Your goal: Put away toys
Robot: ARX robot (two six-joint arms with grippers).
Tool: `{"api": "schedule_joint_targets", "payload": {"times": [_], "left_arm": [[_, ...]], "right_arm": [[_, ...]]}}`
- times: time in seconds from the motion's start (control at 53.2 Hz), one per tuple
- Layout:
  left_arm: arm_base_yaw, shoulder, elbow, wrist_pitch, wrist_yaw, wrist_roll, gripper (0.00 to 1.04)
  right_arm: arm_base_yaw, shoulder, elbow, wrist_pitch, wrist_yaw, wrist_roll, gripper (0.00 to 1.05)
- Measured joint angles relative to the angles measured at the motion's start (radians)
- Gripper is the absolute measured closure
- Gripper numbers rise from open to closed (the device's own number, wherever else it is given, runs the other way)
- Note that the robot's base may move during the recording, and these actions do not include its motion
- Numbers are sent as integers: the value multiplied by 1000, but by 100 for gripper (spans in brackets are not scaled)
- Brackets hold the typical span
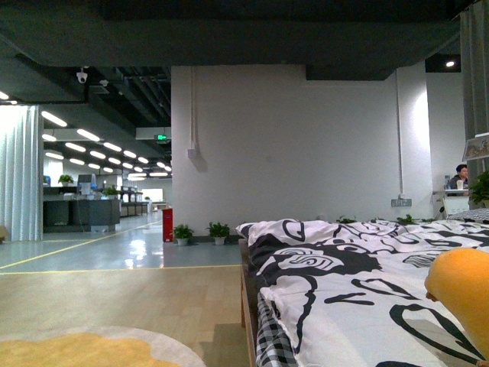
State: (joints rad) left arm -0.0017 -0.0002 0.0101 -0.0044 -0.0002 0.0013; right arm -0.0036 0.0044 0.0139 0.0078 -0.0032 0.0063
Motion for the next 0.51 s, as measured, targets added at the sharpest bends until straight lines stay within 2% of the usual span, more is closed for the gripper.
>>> {"api": "schedule_joint_targets", "payload": {"times": [0.508], "left_arm": [[0,0,0,0,0,0,6]], "right_arm": [[0,-1,0,-3,0,0,98]]}}
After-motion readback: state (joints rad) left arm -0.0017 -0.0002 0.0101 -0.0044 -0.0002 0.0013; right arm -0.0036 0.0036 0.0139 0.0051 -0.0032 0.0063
